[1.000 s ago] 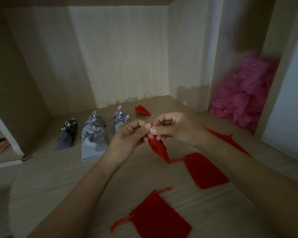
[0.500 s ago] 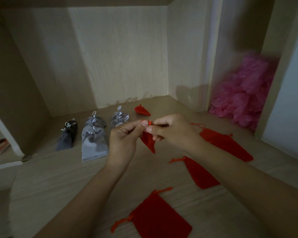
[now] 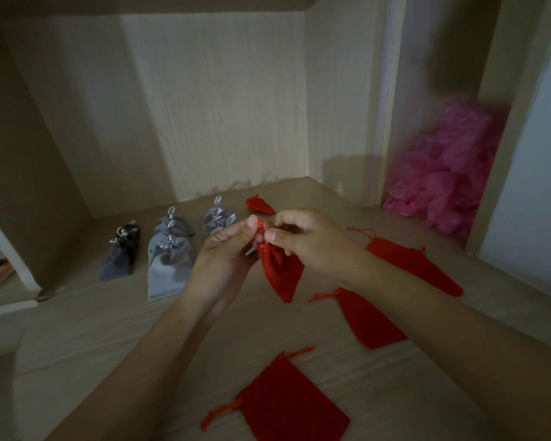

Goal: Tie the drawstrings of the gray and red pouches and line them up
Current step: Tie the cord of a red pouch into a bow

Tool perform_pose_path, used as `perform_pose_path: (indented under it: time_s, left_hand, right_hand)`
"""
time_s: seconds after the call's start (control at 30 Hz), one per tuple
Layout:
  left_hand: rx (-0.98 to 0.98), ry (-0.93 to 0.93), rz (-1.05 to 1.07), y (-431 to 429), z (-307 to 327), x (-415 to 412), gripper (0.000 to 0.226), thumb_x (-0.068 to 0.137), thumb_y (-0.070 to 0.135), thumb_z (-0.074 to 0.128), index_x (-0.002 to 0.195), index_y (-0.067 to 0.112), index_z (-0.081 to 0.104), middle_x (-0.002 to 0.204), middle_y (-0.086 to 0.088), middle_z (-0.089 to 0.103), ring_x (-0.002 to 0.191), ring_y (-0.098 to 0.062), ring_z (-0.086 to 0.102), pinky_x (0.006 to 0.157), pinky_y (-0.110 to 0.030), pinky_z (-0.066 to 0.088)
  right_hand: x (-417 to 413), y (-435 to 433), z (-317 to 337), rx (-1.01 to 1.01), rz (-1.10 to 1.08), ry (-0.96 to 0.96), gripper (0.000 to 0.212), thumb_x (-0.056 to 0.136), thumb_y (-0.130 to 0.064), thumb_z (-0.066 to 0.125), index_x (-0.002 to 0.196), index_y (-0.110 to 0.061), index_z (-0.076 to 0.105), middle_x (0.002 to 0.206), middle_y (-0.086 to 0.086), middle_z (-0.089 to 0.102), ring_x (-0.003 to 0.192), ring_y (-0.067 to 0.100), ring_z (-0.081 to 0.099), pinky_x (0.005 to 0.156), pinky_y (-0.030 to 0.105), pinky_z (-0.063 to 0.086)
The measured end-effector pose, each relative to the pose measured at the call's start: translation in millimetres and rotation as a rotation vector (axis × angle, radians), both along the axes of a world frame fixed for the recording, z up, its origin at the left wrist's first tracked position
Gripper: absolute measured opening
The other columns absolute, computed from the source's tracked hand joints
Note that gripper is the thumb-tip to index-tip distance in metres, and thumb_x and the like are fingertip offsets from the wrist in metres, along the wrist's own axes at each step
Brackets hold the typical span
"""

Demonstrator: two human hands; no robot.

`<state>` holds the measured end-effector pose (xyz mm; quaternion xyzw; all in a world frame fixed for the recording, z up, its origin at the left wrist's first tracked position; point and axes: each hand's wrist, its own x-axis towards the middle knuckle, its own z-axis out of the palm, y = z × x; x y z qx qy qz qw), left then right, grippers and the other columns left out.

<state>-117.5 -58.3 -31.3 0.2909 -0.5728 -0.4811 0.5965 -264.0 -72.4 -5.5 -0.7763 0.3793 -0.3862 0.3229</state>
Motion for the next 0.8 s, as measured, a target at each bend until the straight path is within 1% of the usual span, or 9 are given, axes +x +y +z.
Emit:
perform_pose_path:
  time_s: [0.1,0.17,0.23,0.33,0.4,0.47,0.67,0.73,0.8]
  left_hand:
    - [0.003,-0.063,-0.092,-2,7,18,0.026,0.081,0.03,0.059,0.069,0.009,0.068,0.072,-0.005,0.067,0.075,-0.018,0.064,0.072,-0.022,0.05]
    - [-0.008,-0.134,-0.081,-2,10,27,0.034,0.072,0.041,0.073,0.074,0.006,0.071,0.077,-0.006,0.07,0.079,-0.017,0.064,0.075,-0.023,0.05]
    - [-0.033,-0.246,-0.046,-1,12,33,0.037,0.064,0.048,0.078,0.08,0.014,0.076,0.084,-0.004,0.073,0.084,-0.014,0.067,0.078,-0.02,0.05]
    - [-0.081,-0.349,0.01,3,17,35,0.016,0.073,0.03,0.071,0.085,0.022,0.077,0.089,-0.003,0.075,0.089,-0.012,0.069,0.079,-0.016,0.05]
    - [-0.095,-0.372,0.029,4,20,35,0.018,0.075,0.013,0.063,0.084,0.019,0.077,0.087,-0.003,0.075,0.087,-0.011,0.069,0.077,-0.015,0.05]
    - [-0.092,-0.378,0.033,7,23,34,0.02,0.073,0.006,0.062,0.084,0.014,0.075,0.085,-0.003,0.075,0.085,-0.011,0.07,0.076,-0.015,0.05]
    - [-0.154,-0.476,0.163,10,26,33,0.023,0.067,0.011,0.069,0.088,0.004,0.074,0.084,-0.008,0.074,0.081,-0.015,0.071,0.078,-0.019,0.053]
    - [-0.205,-0.562,0.239,11,26,31,0.018,0.068,0.014,0.072,0.085,0.01,0.075,0.079,0.001,0.075,0.077,-0.007,0.07,0.077,-0.017,0.051]
    - [-0.263,-0.673,0.332,13,25,27,0.012,0.071,0.011,0.075,0.083,0.014,0.076,0.067,0.017,0.071,0.064,0.009,0.063,0.068,-0.006,0.044]
  right_hand:
    - [0,1,4,0.087,0.114,-0.017,0.018,0.094,-0.019,0.056,0.077,-0.022,0.061,0.053,-0.015,0.054,0.058,0.003,0.048,0.066,0.023,0.038]
    - [1,1,2,0.083,0.124,0.011,0.018,0.094,-0.023,0.056,0.081,-0.013,0.063,0.06,-0.008,0.051,0.062,0.009,0.047,0.067,0.029,0.037]
    - [4,1,0,0.056,0.095,0.031,0.028,0.088,-0.03,0.059,0.087,-0.002,0.062,0.067,0.0,0.051,0.065,0.014,0.046,0.066,0.034,0.037]
    - [7,1,-1,0.021,0.064,0.054,0.04,0.078,-0.037,0.056,0.088,0.001,0.061,0.074,0.005,0.052,0.067,0.014,0.048,0.066,0.035,0.04]
    - [4,1,0,0.037,0.083,0.047,0.031,0.086,-0.028,0.06,0.09,0.003,0.061,0.075,0.005,0.052,0.067,0.013,0.048,0.067,0.035,0.04]
    - [1,0,1,0.068,0.104,0.04,0.02,0.091,-0.019,0.058,0.088,0.0,0.062,0.073,0.004,0.053,0.066,0.011,0.05,0.068,0.032,0.041]
    - [-1,0,1,0.053,0.077,0.056,0.017,0.092,-0.02,0.058,0.079,-0.01,0.064,0.06,-0.009,0.052,0.058,0.003,0.049,0.065,0.024,0.041]
    - [0,1,1,0.008,0.02,0.086,0.016,0.09,-0.021,0.059,0.078,-0.012,0.065,0.057,-0.011,0.05,0.055,0.0,0.046,0.062,0.022,0.04]
    - [1,2,-2,-0.034,-0.036,0.104,0.016,0.089,-0.021,0.06,0.078,-0.012,0.067,0.058,-0.011,0.051,0.053,-0.001,0.046,0.056,0.016,0.037]
